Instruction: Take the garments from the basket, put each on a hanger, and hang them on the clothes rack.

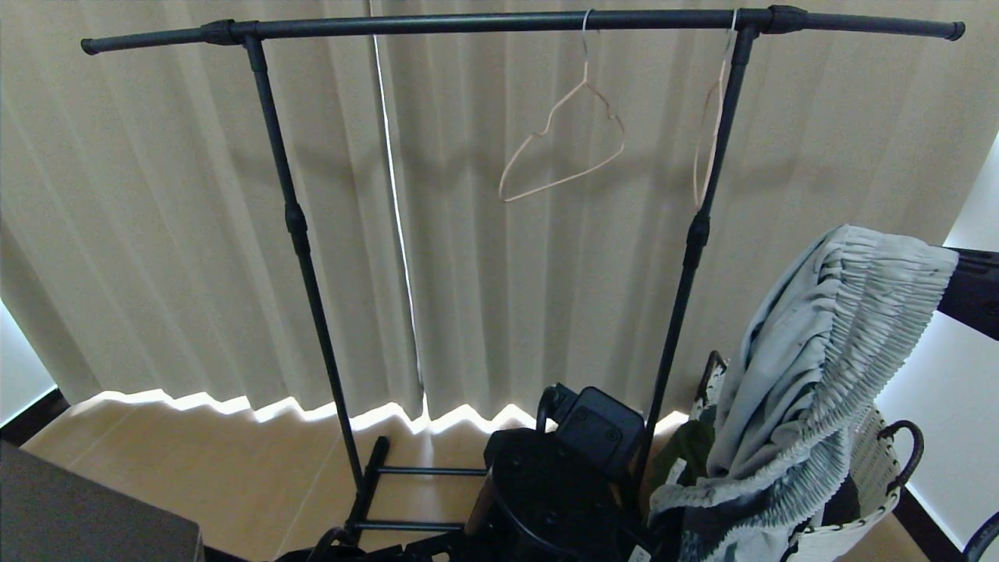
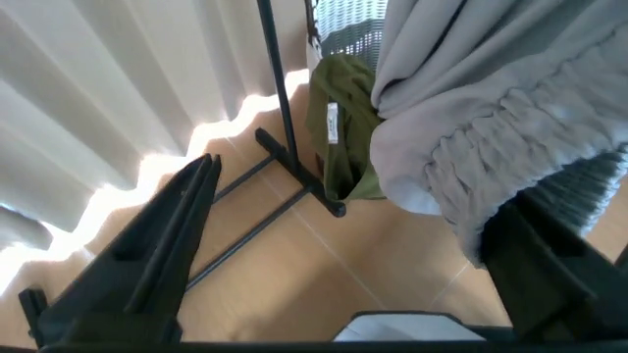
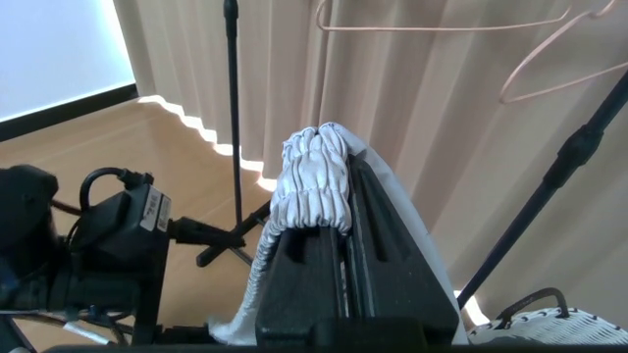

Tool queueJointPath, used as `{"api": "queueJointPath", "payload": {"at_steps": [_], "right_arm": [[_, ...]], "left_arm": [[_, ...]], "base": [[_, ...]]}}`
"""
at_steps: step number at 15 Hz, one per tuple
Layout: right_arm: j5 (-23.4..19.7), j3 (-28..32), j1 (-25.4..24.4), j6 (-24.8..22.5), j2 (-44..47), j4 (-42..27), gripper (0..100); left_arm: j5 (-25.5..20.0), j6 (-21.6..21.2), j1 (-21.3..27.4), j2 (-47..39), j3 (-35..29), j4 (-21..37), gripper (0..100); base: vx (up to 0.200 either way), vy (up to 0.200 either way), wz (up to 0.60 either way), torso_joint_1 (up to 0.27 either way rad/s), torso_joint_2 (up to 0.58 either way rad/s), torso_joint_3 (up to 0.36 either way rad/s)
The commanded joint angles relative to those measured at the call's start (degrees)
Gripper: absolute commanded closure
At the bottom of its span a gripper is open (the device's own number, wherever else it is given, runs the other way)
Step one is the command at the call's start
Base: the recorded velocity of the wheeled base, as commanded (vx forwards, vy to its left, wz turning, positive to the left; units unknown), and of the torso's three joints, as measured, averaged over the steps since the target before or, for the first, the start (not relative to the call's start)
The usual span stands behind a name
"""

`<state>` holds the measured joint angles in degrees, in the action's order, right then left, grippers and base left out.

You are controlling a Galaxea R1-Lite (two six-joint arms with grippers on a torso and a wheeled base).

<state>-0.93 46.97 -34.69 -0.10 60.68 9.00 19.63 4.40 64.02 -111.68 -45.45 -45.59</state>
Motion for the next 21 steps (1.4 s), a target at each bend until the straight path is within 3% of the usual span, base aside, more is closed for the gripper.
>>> {"api": "queueJointPath", "payload": {"at_steps": [1,7,12,13,16,19,21], "right_arm": [[-0.04,-0.04,-0.02,0.01,-0.22,-0.03,100],[0.05,-0.04,-0.02,-0.08,-1.36,-0.47,100],[0.05,-0.04,-0.02,-0.08,-1.27,-0.38,100],[0.05,0.14,-0.02,-0.08,-0.66,-0.47,100],[0.05,0.31,-0.02,-0.08,0.58,-0.38,100],[0.05,0.49,-0.02,-0.08,1.45,-0.03,100],[-0.04,0.58,-0.02,-0.08,1.89,0.06,100]], "left_arm": [[-0.20,-0.45,-0.22,-1.44,-2.19,-0.02,100],[-0.12,-1.15,-0.22,-2.14,-2.89,-0.02,100],[-0.03,-1.15,-0.22,2.08,1.33,-2.75,100],[-0.20,-0.97,-1.36,9.37,4.31,-2.31,100],[-0.29,-0.89,-3.73,20.10,7.65,2.00,100],[-5.04,-0.89,-6.98,35.56,9.76,13.25,100],[-6.44,-0.89,-8.21,38.82,9.68,15.89,100]], "base": [[0.000,0.000,0.00,0.000,0.00,0.000],[0.000,0.000,0.00,0.000,0.00,0.000],[0.000,0.000,0.00,0.000,0.00,0.000],[0.000,0.000,0.00,0.000,0.00,0.000],[0.000,0.000,0.00,0.000,0.00,0.000],[0.000,0.000,0.00,0.000,0.00,0.000],[0.000,0.000,0.00,0.000,0.00,0.000]]}}
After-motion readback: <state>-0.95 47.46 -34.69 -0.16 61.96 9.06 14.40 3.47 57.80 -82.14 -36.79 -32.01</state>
